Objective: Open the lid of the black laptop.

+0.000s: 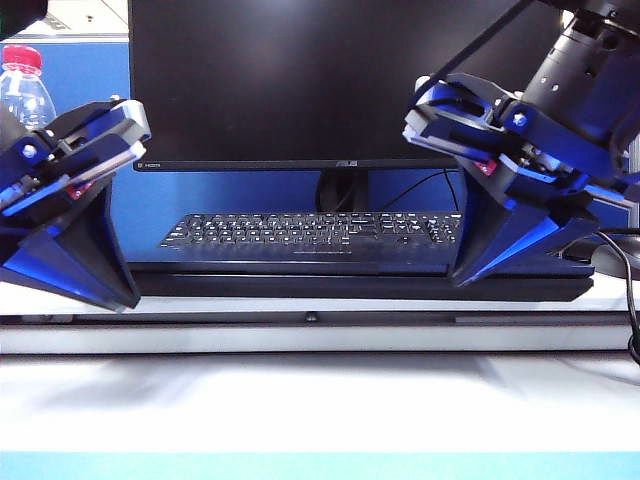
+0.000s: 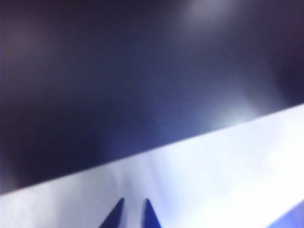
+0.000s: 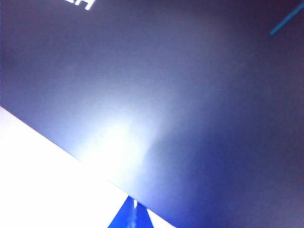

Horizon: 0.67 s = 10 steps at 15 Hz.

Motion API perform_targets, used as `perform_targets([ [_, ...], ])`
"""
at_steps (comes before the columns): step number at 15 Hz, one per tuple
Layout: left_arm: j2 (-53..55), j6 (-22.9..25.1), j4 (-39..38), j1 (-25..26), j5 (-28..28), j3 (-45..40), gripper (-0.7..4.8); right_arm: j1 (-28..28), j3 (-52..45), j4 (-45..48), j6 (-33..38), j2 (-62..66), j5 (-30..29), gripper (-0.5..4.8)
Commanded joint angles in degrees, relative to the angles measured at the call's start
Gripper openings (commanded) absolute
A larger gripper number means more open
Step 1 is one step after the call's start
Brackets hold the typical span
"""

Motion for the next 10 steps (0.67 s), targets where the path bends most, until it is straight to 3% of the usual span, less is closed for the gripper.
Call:
perform_targets([
  [1,-0.1,0.5,3.6,0.1,-1.2,0.2,0.52,-0.3,0.2,2.4,-0.2,-0.1,1.5,-0.01],
  [10,-0.1,0.7,5.4,0.1,-3.5,0.2,0.52,-0.3,0.2,2.4,-0.2,-0.1,1.3,-0.01],
])
